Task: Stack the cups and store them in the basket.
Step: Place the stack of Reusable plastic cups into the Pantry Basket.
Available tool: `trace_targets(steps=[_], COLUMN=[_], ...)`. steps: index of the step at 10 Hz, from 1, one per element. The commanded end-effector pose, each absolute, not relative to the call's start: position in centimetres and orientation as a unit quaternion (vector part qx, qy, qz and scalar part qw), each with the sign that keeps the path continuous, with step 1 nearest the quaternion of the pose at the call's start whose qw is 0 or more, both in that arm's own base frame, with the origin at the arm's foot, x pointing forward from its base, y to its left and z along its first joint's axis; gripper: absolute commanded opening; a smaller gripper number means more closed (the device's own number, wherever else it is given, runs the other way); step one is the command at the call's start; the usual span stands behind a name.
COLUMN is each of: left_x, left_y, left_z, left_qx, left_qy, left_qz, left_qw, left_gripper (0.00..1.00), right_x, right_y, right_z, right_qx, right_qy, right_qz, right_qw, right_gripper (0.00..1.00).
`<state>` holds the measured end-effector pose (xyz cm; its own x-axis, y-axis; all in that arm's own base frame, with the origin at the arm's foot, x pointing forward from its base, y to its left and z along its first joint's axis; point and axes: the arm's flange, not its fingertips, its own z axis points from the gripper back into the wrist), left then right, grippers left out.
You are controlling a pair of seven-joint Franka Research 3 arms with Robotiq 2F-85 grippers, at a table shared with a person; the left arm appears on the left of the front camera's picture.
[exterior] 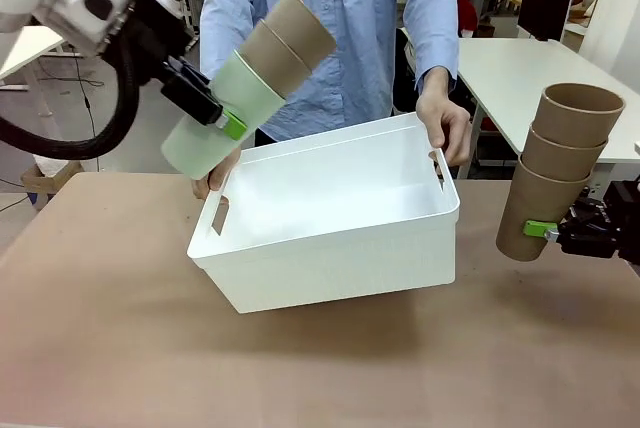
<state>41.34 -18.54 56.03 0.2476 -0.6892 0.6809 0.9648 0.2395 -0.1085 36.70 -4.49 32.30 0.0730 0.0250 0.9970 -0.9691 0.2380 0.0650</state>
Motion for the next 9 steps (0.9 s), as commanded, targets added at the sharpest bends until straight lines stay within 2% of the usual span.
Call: trace_targets(steps=[1, 9], left_x=[42.6, 43.8], left_y=[-21.1, -29.2], left_z=[56.0, 47.0], left_qx=[-0.256, -0.218], left_qy=[-0.24, -0.172], left_qz=[-0.564, -0.609], left_qw=[0.748, 0.743], left_gripper=[0.88, 0.88], right_x=[36.6, 36.6], right_y=[-4.6, -4.6], right_z=[32.8, 32.8], right_qx=[0.442, 0.442], right_qy=[-0.531, -0.531], right_qz=[0.432, 0.432], right_qw=[0.579, 0.579], right_gripper=[0.85, 0.85])
